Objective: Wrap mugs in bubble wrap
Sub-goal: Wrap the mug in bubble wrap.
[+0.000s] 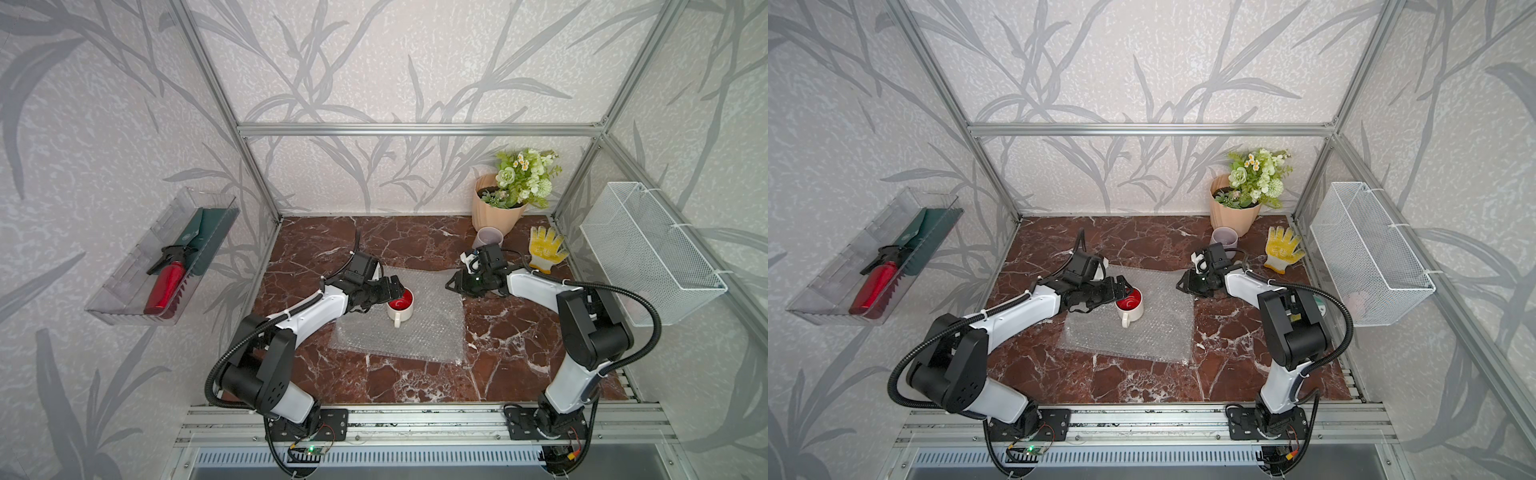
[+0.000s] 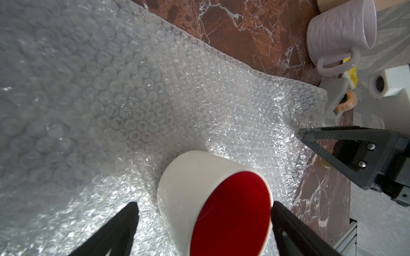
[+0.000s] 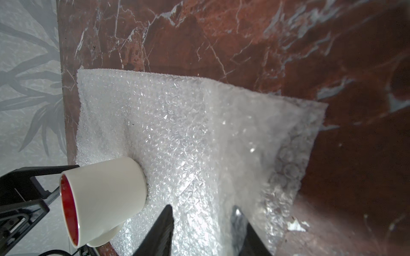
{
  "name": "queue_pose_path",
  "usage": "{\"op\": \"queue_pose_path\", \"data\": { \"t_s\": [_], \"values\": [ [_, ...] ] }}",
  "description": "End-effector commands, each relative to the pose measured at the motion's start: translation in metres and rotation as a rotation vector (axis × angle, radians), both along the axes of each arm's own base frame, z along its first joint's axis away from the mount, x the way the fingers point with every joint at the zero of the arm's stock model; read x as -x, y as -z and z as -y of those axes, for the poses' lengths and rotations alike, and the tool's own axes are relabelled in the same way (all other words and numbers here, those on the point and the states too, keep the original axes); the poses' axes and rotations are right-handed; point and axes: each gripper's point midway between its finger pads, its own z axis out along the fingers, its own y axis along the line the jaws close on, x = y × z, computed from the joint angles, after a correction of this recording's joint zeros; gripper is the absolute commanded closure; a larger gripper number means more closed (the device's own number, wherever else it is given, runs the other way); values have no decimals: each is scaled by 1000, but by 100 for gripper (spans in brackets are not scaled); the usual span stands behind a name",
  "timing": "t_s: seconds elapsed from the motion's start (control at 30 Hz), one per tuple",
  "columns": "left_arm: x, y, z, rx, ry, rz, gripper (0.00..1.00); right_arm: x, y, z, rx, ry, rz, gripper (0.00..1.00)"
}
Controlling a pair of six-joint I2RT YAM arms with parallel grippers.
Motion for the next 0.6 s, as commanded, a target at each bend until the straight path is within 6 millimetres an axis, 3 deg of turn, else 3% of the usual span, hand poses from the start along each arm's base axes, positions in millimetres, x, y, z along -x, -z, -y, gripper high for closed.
{"op": "queue_pose_path", "data": {
  "t_s": [0.0, 0.27, 0.57],
  "values": [
    [7, 4, -1, -6, 11, -13, 5, -9, -10, -2, 15, -17, 44, 67],
    [21, 6, 1, 19, 38, -32, 6, -14, -14, 2, 44, -2, 68, 100],
    [28, 3, 8, 65, 50, -25, 6, -47, -18, -7, 83, -50, 99, 100]
  ]
}}
